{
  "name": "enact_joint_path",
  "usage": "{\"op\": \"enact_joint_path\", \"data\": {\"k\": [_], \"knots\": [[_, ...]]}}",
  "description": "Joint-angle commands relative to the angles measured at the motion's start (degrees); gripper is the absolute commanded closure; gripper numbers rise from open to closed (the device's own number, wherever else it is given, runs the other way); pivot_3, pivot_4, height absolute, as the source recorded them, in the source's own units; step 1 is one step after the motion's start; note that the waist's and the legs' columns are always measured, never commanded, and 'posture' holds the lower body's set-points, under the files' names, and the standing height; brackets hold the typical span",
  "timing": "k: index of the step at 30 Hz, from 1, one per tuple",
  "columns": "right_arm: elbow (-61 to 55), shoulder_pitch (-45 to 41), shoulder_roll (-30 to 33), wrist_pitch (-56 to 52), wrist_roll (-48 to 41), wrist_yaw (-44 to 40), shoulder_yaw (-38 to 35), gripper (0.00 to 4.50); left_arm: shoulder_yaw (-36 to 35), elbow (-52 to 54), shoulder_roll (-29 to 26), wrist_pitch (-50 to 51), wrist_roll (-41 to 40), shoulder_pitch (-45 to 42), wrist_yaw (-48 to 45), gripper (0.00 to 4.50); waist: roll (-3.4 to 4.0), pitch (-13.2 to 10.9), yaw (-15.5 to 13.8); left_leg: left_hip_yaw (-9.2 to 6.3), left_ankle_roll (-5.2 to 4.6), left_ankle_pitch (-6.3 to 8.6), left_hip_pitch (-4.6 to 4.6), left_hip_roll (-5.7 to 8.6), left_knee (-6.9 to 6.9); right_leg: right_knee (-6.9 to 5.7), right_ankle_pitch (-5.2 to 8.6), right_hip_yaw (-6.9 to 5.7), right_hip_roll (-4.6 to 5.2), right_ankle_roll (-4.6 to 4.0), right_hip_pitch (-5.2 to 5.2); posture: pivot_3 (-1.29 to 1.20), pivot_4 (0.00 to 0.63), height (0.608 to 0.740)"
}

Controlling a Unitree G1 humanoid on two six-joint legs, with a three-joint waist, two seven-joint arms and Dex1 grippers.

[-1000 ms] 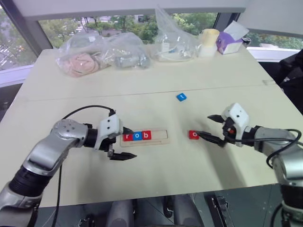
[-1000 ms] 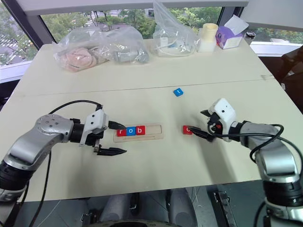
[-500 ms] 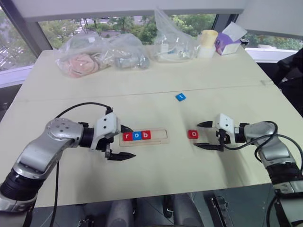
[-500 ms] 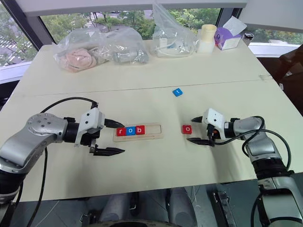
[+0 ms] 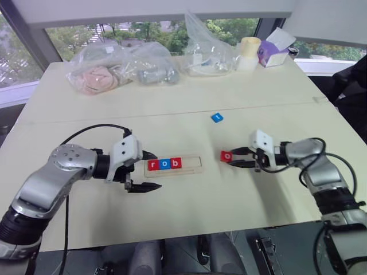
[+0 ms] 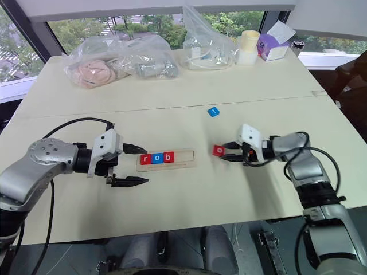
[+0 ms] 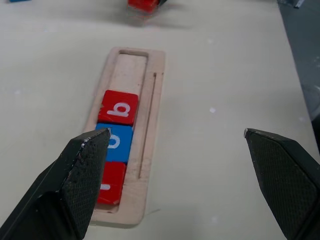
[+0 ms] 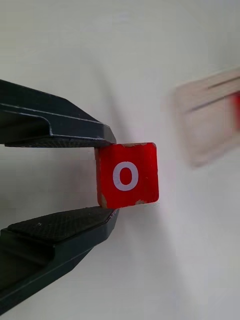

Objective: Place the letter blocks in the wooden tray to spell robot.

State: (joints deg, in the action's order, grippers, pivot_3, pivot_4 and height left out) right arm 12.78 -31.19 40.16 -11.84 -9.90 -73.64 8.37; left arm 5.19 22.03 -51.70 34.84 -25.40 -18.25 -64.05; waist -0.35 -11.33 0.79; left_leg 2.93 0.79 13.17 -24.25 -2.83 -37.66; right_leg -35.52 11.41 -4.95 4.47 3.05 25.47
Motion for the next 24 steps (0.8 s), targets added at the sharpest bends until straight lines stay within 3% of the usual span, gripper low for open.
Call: {"op": "enact_joint_path", "data": {"k": [1, 9, 24], "knots": [[-3.83, -3.26, -2.52, -3.09, 0.75, 0.19, 3.5, 3.4, -2.54, -0.78, -1.24, -1.57, 0.64, 0.15, 0.02, 0.0, 0.0, 0.0, -0.21, -0.02, 0.0, 0.0, 0.0, 0.0, 0.0, -0.01, 0.0, -0.01, -0.01, 0.0, 0.0, 0.0, 0.15, 0.74], [-2.54, -6.3, -7.49, -2.28, 6.92, 3.81, 10.59, 3.4, -3.38, 1.76, -1.26, -1.51, 0.76, 3.53, 1.74, 0.0, 0.0, 0.0, -0.59, 0.06, 0.01, 0.01, -0.18, 0.09, -0.12, 0.12, 0.0, -0.01, 0.17, 0.01, 0.0, 0.0, 0.15, 0.74], [-1.21, -7.9, -10.19, -2.04, 8.1, 3.85, 11.98, 3.4, -4.19, 5.52, -1.18, 0.03, -0.18, 7.67, 4.94, 0.0, 0.0, 0.0, -0.19, 0.04, 0.01, 0.01, -0.13, 0.05, -0.19, -0.01, 0.0, -0.01, 0.12, 0.02, -0.01, 0.0, 0.15, 0.74]]}}
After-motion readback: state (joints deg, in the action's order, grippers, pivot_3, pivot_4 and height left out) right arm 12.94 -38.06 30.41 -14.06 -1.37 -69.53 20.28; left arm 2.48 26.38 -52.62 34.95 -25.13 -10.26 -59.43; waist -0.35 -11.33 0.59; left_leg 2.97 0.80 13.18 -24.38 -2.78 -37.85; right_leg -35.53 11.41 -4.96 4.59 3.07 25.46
